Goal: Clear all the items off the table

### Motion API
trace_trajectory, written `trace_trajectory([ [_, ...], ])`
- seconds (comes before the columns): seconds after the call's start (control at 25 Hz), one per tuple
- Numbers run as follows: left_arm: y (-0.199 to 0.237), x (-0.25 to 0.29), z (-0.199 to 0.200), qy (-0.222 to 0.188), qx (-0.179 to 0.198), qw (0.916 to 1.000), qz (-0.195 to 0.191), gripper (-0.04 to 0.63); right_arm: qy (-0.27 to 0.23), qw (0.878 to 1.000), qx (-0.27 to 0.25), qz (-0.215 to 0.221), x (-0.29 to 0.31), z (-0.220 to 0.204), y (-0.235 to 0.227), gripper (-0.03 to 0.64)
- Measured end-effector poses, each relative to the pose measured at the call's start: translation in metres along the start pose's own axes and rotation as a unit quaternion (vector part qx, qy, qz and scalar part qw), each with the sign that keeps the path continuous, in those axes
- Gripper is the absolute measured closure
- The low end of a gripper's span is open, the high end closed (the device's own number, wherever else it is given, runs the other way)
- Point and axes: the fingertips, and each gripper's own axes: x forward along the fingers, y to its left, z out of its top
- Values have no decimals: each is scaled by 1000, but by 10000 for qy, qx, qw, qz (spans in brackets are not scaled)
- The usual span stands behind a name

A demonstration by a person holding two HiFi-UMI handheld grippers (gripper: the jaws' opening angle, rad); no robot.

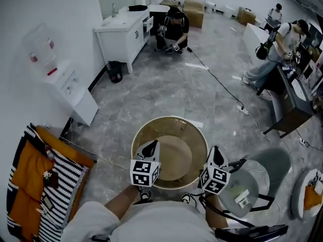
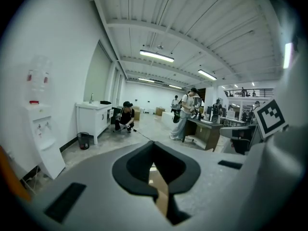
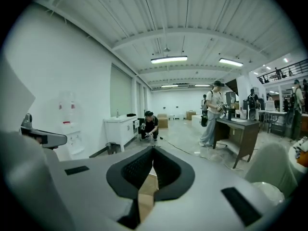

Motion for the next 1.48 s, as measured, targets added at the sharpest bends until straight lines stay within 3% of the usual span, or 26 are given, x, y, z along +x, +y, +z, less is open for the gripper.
trace_trajectory([
  [0.24, 27, -31, 37, -482, 56, 9988, 90, 592, -118, 9999, -102, -66, -7, 10, 45, 592],
  [0.52, 39, -45, 34, -395, 123, 9991, 99, 592, -71, 9995, -26, 303, -28, 4, 84, 592],
  [0.88, 13, -57, 43, -501, 112, 9984, 253, 592, -214, 9976, -343, 570, -40, 26, 70, 594],
  [1.48, -21, -73, 39, -543, 136, 9972, 495, 592, -193, 9953, -376, 873, -52, 30, 56, 594],
])
